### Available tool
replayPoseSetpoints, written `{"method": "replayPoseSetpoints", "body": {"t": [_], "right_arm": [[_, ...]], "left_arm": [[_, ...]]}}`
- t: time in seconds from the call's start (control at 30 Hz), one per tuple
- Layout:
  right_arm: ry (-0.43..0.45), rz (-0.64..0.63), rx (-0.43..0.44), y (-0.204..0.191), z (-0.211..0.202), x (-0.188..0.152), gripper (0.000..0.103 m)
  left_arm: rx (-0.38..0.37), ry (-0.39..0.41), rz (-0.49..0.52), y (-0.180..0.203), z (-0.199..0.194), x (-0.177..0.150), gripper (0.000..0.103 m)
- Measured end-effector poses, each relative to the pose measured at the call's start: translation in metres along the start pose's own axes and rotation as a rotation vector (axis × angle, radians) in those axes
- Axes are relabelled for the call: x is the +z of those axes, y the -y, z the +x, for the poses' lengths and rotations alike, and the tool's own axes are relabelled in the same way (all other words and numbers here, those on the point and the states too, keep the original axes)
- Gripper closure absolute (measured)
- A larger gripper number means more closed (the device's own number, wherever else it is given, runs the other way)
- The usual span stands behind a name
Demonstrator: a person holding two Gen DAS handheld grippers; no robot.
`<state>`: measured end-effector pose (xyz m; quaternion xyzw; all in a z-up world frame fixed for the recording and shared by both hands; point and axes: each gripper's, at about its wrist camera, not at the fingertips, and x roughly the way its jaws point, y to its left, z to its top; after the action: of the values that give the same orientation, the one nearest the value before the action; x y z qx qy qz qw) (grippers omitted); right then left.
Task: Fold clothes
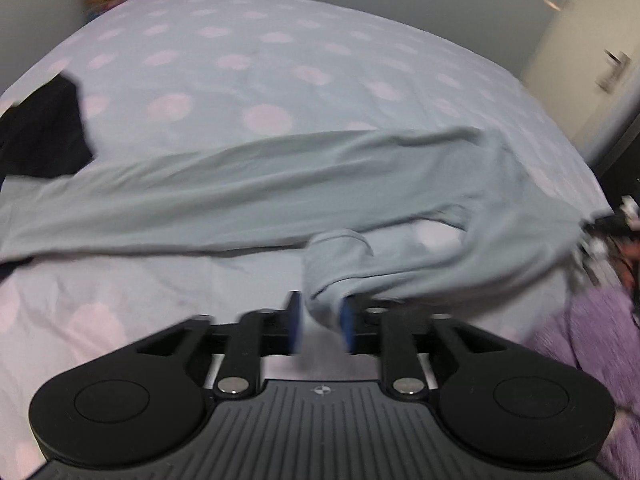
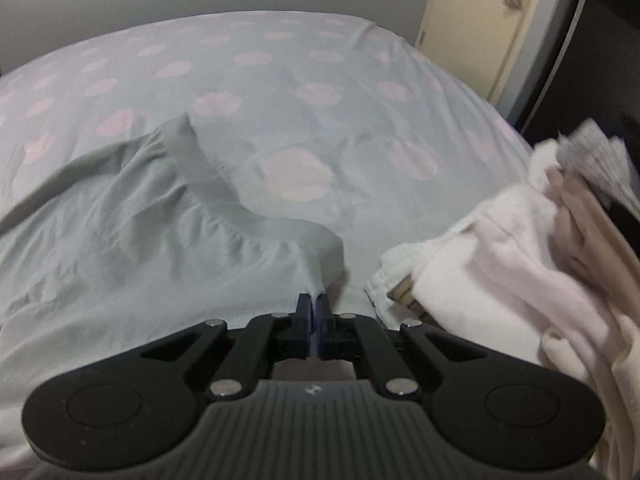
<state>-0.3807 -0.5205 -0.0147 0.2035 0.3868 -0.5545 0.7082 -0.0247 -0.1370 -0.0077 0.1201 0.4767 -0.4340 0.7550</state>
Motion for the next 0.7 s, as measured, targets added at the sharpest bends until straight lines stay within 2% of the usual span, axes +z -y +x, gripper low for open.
{"method": "replayPoseSetpoints", "body": {"t": [0.1,0.13,0.17,0.2,0.3,0.43,0.5,0.6,0.7], "right_arm": [[0.032,-0.044,-0.009,-0.008,-0.004,0.0,0.091],[0.049,-0.058,-0.015,-0.01,-0.008,-0.001,0.089],[0.063,-0.07,0.007,-0.013,-0.014,-0.003,0.081],[0.077,-0.082,0.03,-0.015,-0.02,-0.005,0.077],[0.095,-0.113,0.124,-0.026,-0.038,-0.013,0.077],[0.054,-0.149,0.273,-0.05,-0.053,-0.033,0.075],[0.049,-0.18,0.303,-0.065,-0.056,-0.041,0.073],[0.087,-0.254,0.274,-0.084,-0.062,-0.047,0.065],[0.092,-0.262,0.266,-0.087,-0.06,-0.05,0.057]], "left_arm": [[0.024,0.003,-0.072,-0.013,0.01,-0.004,0.07],[0.037,0.006,-0.093,-0.016,0.012,-0.006,0.059],[0.05,0.006,-0.124,-0.019,0.012,-0.008,0.051],[0.054,0.005,-0.151,-0.021,0.01,-0.011,0.051],[0.047,-0.02,-0.158,-0.013,0.003,-0.022,0.051],[-0.02,-0.053,-0.162,0.006,0.005,-0.038,0.051],[-0.056,-0.068,-0.19,0.015,0.013,-0.046,0.05],[-0.073,-0.105,-0.238,0.026,0.03,-0.056,0.049],[-0.079,-0.139,-0.264,0.038,0.048,-0.065,0.049]]}}
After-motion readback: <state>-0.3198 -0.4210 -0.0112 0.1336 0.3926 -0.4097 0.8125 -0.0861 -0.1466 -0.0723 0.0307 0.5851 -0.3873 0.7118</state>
